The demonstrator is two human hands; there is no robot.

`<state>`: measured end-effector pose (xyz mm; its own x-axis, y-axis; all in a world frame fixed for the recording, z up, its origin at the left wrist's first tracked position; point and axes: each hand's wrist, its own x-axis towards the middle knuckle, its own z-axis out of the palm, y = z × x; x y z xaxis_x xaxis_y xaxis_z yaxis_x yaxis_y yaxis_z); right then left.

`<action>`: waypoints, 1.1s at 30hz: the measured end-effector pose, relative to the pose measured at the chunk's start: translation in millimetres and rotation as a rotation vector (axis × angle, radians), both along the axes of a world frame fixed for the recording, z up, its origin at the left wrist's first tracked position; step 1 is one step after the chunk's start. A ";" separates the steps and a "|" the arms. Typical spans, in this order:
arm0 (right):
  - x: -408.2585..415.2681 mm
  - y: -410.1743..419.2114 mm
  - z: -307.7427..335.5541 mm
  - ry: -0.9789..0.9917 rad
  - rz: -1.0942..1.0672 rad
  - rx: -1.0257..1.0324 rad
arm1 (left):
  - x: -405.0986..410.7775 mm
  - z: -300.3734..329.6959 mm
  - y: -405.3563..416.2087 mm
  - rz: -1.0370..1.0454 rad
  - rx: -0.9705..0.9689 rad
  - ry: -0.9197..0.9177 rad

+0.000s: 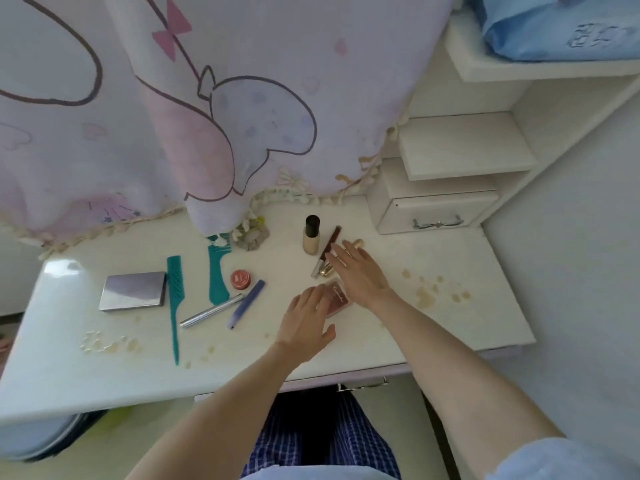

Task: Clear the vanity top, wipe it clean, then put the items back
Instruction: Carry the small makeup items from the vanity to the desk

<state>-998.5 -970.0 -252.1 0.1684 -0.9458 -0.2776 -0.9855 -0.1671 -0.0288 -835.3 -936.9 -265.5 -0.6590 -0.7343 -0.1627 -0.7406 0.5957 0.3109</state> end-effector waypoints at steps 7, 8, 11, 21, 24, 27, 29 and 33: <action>-17.2 -36.5 -8.7 0.068 0.107 0.095 | -19.0 -17.9 -16.2 -0.019 0.060 0.011; -18.8 -38.5 -12.0 0.076 0.111 0.102 | -20.3 -20.9 -18.3 -0.027 0.055 0.014; -20.3 -44.9 -18.6 0.088 0.160 0.038 | -23.5 -26.6 -24.9 -0.034 -0.003 0.039; -25.9 -34.6 -26.1 0.068 -0.037 -0.010 | -23.0 -25.6 -30.6 -0.095 -0.051 0.032; -32.5 -24.4 -24.1 0.056 -0.141 -0.017 | -27.3 -26.9 -33.1 -0.089 -0.078 -0.004; -40.9 -15.6 -19.9 0.069 -0.189 -0.002 | -31.6 -28.5 -38.4 -0.117 -0.110 -0.008; -44.7 -8.8 -18.1 0.056 -0.244 0.003 | -33.3 -23.8 -42.6 -0.135 -0.111 -0.024; -47.8 2.9 -12.1 0.027 -0.407 0.004 | -36.1 -11.9 -48.8 -0.138 -0.049 -0.032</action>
